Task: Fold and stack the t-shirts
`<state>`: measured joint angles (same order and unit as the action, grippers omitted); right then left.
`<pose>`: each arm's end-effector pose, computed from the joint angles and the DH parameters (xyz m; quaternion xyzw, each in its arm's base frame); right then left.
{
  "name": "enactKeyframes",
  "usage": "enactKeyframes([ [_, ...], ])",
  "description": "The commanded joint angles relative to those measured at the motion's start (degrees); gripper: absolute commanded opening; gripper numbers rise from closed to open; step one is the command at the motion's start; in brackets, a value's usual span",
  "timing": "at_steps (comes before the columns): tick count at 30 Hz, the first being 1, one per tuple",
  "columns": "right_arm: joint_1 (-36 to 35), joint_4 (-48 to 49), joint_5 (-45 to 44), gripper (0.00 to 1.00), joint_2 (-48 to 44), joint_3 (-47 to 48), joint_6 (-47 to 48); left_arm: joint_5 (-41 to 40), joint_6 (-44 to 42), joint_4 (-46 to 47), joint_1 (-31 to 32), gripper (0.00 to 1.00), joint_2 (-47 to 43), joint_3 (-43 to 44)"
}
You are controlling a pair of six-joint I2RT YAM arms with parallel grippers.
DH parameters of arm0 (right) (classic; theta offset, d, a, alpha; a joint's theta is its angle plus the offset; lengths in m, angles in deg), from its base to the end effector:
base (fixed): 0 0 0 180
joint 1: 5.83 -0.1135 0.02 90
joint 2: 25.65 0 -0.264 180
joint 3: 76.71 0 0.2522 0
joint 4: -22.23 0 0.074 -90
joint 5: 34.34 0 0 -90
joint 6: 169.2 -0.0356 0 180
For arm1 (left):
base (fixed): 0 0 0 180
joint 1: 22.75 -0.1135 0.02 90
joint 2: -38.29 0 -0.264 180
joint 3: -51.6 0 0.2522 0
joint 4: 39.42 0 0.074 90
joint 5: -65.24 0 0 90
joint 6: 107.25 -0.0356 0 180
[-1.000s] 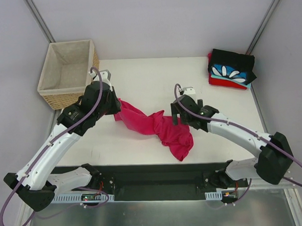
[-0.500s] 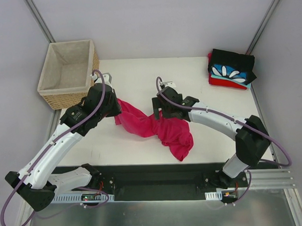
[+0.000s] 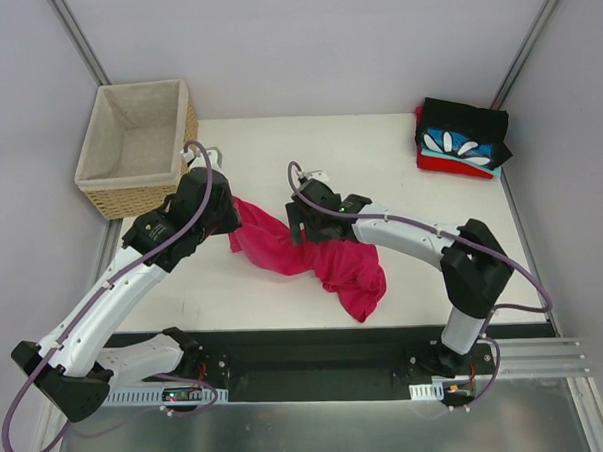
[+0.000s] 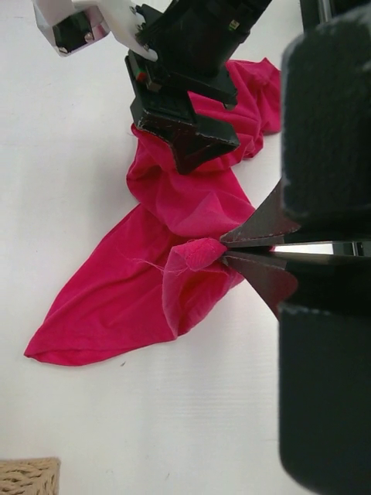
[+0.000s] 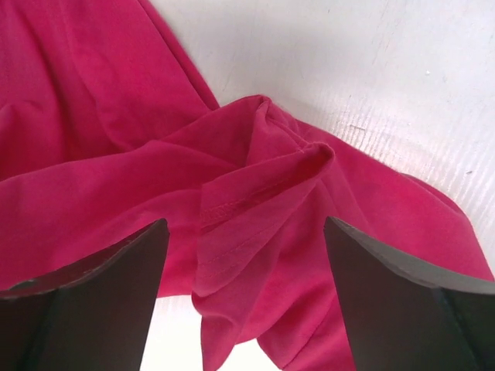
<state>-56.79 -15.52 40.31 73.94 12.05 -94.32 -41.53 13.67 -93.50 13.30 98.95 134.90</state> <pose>0.2488 0.2918 0.2452 -0.2403 0.8966 0.0864 0.3619 0.1804 -0.1186 0.3843 -0.0326 0.8652 -0.1609 0.4737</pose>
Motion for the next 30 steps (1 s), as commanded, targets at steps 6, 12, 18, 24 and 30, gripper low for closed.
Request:
enactKeyframes([
  [6,-0.19,1.14,-0.55,0.54,2.01,2.52,-1.67,-2.74,-0.33,0.15,0.42,0.00,-1.69,-0.72],
  [12,-0.28,-0.35,-3.36,0.01,1.57,2.52,-2.02,-3.52,-0.59,0.06,0.42,0.00,-1.25,-0.54],
  [18,-1.33,-4.30,-13.18,0.01,-6.85,3.92,2.18,-5.46,-2.26,0.06,0.42,0.00,-0.99,3.31],
  [24,-1.68,-10.19,-19.00,0.01,-22.49,15.33,13.95,-6.95,-7.52,-1.43,0.42,0.00,-0.99,16.14],
  [30,-2.74,-16.51,-18.75,0.01,-34.09,31.50,25.64,-5.11,-13.50,-0.38,0.42,0.00,-5.99,28.45],
])
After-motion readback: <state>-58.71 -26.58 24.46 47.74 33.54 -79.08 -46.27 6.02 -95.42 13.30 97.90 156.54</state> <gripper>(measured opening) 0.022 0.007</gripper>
